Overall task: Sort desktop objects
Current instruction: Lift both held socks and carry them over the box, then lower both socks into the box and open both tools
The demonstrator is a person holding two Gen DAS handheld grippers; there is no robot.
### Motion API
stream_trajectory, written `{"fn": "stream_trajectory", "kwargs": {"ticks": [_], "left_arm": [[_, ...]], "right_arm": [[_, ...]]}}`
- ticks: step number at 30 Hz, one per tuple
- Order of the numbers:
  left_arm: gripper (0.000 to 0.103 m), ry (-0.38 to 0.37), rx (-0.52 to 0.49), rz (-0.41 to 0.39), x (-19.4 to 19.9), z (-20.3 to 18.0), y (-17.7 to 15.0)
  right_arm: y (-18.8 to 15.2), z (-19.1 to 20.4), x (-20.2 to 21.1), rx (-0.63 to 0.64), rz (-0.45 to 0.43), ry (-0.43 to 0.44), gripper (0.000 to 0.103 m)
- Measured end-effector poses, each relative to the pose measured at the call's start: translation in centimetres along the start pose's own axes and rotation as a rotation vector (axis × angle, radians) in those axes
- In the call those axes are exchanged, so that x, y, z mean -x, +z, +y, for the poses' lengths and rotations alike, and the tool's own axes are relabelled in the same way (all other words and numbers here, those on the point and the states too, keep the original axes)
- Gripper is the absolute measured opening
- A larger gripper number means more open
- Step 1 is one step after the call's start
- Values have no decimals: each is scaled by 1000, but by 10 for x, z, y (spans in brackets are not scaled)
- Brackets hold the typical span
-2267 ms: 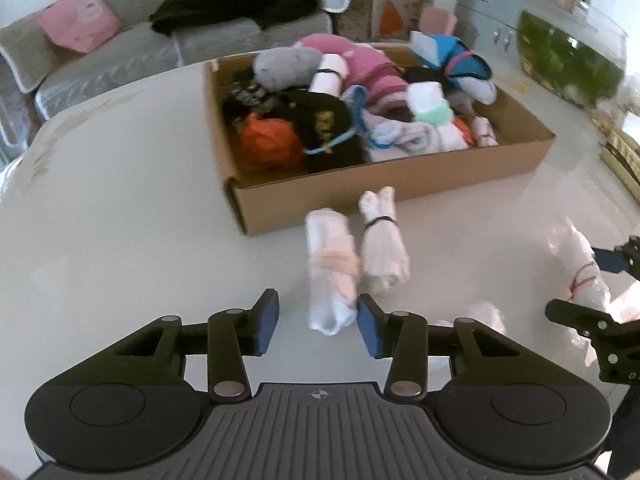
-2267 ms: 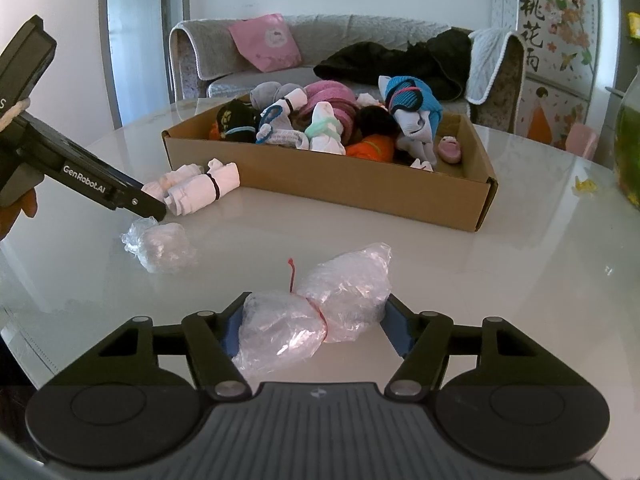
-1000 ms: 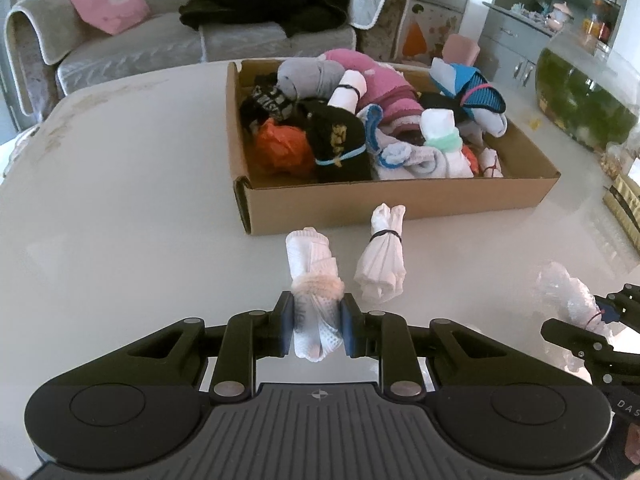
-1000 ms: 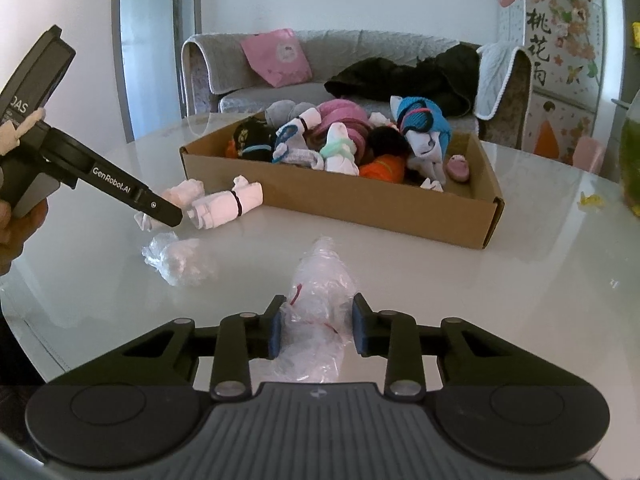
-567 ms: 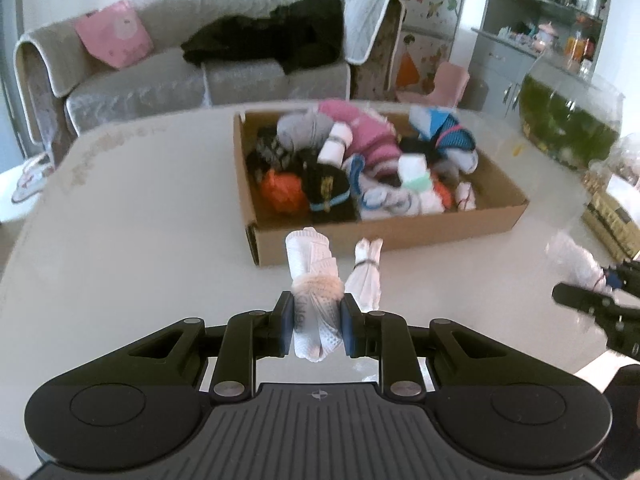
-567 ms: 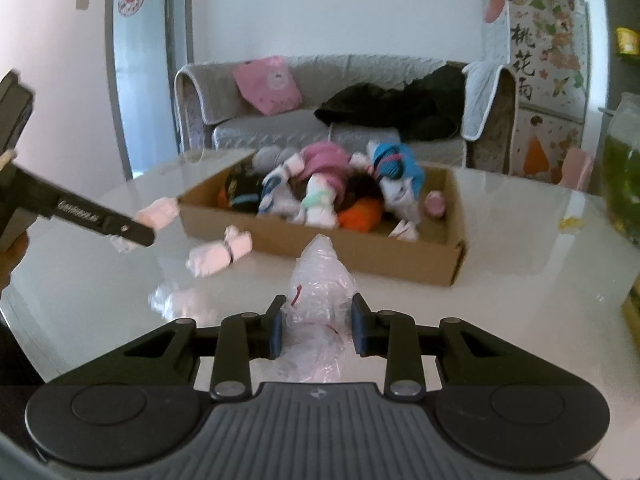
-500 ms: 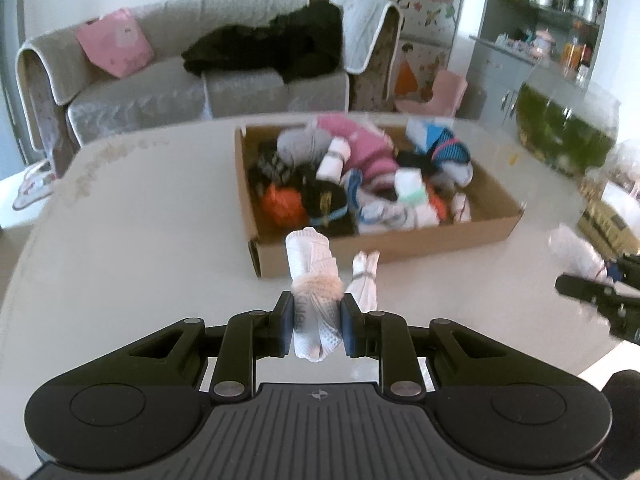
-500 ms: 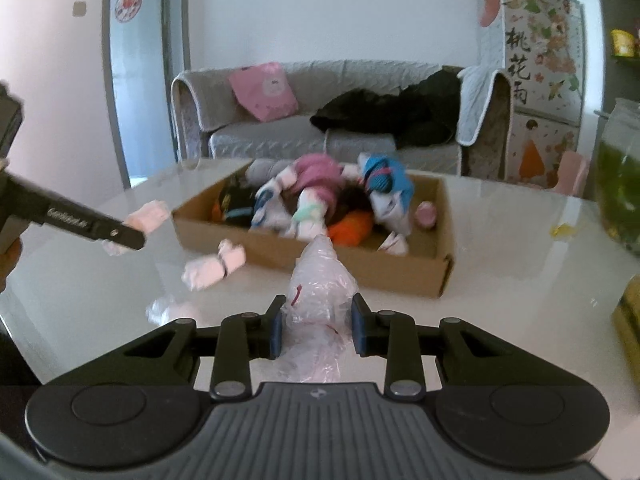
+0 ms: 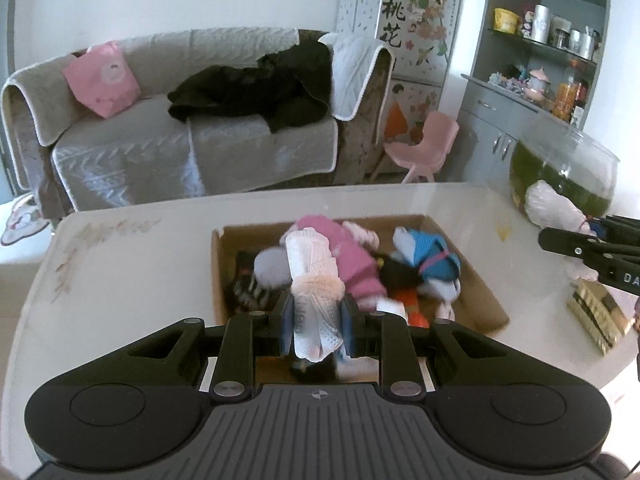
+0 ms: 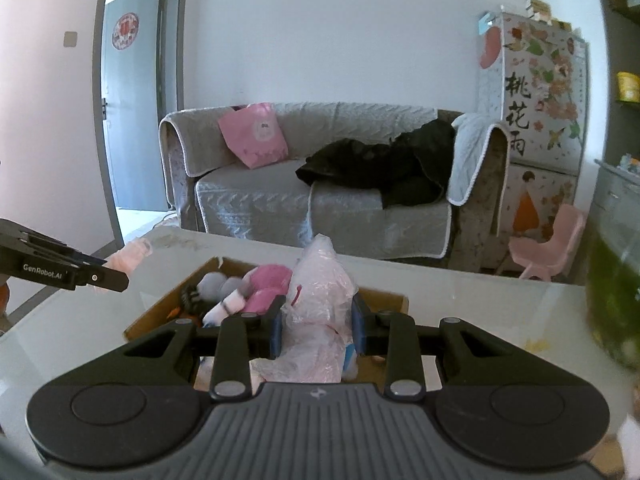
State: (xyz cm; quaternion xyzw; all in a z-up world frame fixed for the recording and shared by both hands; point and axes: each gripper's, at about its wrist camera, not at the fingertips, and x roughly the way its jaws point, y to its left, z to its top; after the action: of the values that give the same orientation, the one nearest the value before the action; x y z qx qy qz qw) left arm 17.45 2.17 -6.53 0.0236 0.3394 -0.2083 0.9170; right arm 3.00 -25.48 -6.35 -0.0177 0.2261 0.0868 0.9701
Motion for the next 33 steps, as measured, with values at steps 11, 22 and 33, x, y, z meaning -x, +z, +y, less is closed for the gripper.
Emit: {"fn": "stream_trajectory", "kwargs": {"ticks": [11, 22, 33], "left_arm": [[30, 27, -18, 74, -66, 5, 21], [30, 25, -20, 142, -114, 12, 17], [83, 60, -2, 147, -123, 16, 11]], "right_arm": [[7, -30, -69, -21, 110, 15, 29], [-4, -41, -118, -22, 235, 10, 29], [-9, -41, -119, -16, 246, -24, 53]]}}
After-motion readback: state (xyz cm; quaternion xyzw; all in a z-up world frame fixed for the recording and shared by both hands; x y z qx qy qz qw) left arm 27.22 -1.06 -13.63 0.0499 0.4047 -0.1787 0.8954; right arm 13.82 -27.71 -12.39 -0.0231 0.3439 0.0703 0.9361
